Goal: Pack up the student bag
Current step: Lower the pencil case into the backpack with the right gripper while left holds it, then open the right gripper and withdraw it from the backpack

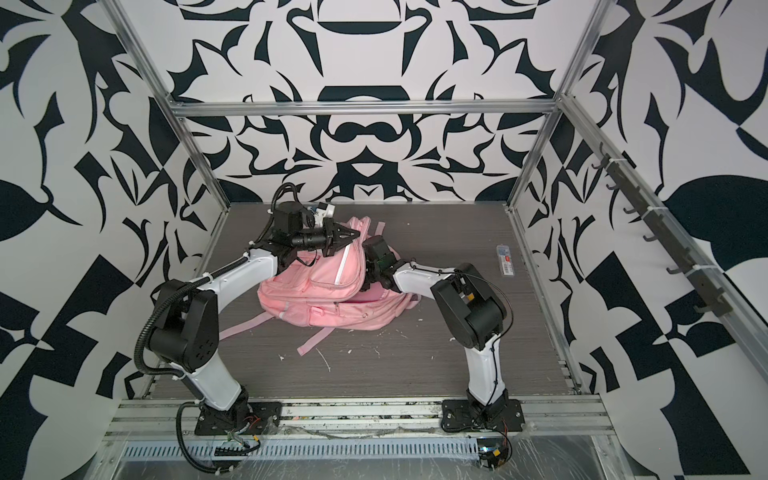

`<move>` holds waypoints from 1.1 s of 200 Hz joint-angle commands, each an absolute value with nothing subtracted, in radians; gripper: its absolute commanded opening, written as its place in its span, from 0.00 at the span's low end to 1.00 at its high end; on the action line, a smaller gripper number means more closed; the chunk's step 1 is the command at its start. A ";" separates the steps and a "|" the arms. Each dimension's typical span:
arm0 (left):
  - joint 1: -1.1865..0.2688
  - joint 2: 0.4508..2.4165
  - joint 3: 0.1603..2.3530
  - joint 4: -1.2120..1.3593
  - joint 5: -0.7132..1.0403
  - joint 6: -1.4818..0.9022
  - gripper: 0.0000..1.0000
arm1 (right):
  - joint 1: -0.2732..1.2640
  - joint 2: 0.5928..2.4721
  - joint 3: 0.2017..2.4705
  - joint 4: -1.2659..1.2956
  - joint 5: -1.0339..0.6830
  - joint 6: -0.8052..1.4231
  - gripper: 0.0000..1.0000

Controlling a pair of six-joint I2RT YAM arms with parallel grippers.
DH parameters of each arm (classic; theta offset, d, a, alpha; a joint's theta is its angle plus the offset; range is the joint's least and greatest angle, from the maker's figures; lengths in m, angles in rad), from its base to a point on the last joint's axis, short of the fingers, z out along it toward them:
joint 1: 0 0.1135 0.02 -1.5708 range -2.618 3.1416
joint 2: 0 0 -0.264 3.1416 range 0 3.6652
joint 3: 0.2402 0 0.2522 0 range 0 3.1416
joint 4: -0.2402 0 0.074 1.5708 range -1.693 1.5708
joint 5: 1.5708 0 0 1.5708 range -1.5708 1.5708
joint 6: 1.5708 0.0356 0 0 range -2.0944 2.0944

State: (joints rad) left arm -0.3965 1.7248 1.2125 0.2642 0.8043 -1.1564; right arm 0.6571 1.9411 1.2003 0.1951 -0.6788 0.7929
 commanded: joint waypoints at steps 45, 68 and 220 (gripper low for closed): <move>-0.367 1.738 1.219 0.345 0.824 -1.128 0.00 | 0.665 1.752 1.136 0.227 -0.674 0.748 0.99; -0.356 1.741 1.209 0.351 0.820 -1.129 0.00 | 0.647 1.673 1.080 0.226 -0.656 0.749 0.99; -0.399 1.815 1.127 0.221 0.739 -0.974 0.00 | 0.509 1.278 0.905 0.090 -0.441 0.682 0.99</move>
